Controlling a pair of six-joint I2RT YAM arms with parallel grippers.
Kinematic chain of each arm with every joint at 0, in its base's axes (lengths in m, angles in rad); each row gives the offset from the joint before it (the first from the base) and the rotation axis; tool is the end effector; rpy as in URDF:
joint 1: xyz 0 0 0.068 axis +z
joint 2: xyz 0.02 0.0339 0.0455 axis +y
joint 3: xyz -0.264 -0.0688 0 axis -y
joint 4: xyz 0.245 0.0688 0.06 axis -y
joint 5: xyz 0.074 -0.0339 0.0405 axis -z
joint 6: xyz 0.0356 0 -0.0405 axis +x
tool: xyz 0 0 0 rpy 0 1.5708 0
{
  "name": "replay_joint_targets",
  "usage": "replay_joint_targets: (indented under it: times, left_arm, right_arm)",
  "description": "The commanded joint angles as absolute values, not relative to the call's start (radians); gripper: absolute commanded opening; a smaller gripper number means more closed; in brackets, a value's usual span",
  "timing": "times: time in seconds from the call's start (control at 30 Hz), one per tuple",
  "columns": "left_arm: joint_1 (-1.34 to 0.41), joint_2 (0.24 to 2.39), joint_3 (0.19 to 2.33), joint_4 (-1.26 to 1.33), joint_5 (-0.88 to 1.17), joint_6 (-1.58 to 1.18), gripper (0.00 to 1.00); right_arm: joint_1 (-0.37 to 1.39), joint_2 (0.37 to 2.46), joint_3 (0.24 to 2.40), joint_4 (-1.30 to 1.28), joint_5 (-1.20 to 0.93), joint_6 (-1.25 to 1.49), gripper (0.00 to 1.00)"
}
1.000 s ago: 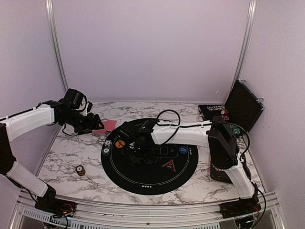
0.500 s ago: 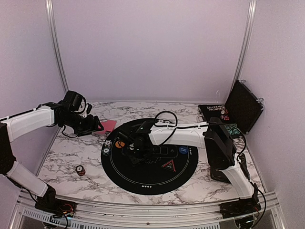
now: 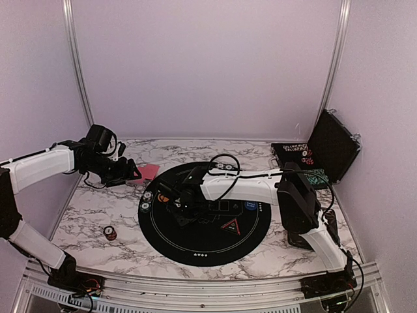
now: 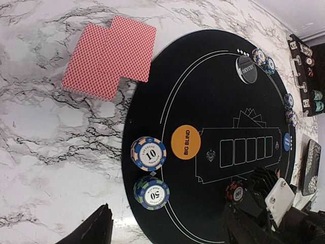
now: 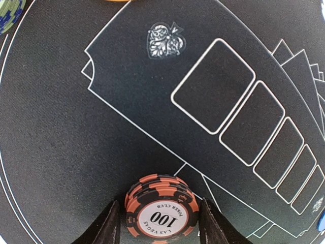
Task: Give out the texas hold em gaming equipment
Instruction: Move the pile of poker chips to the small blind area.
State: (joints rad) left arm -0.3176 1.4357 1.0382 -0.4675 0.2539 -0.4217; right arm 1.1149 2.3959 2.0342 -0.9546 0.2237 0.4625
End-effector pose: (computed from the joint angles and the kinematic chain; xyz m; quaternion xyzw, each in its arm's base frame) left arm 0.2859 -0.1034 0.2530 -0.0047 0.9318 -0.2346 0.2768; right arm 0.2236 0.4380 0.1568 -0.3025 0.9383 0.0114 0.1674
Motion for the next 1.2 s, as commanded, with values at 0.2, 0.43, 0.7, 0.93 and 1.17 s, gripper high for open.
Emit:
replay_joint_targets:
  times: [0.2,0.43,0.7,0.93,1.17]
  left_arm:
    - [-0.311,1.423,1.023,-0.447,0.269,-0.406,0.76]
    - [-0.311,1.426,1.025,-0.445,0.272,-0.405,0.75]
    - [-0.311,1.43,1.022,-0.444,0.28,-0.404,0.75]
    - [-0.311,1.436,1.017,-0.443,0.283,-0.4,0.75]
    - [-0.311,1.441,1.015,-0.442,0.285,-0.397,0.75]
  right_arm:
    - [1.121,2.418,2.038,-0.994,0.25,0.479,0.43]
    - [1.108,2.419,2.035,-1.022,0.287,0.486,0.32]
    - [1.091,2.419,2.033,-1.03,0.308,0.491,0.29]
    - [1.06,2.408,2.003,-1.04,0.319,0.508,0.28]
    - [1.019,2.381,1.935,-1.018,0.323,0.522,0.28]
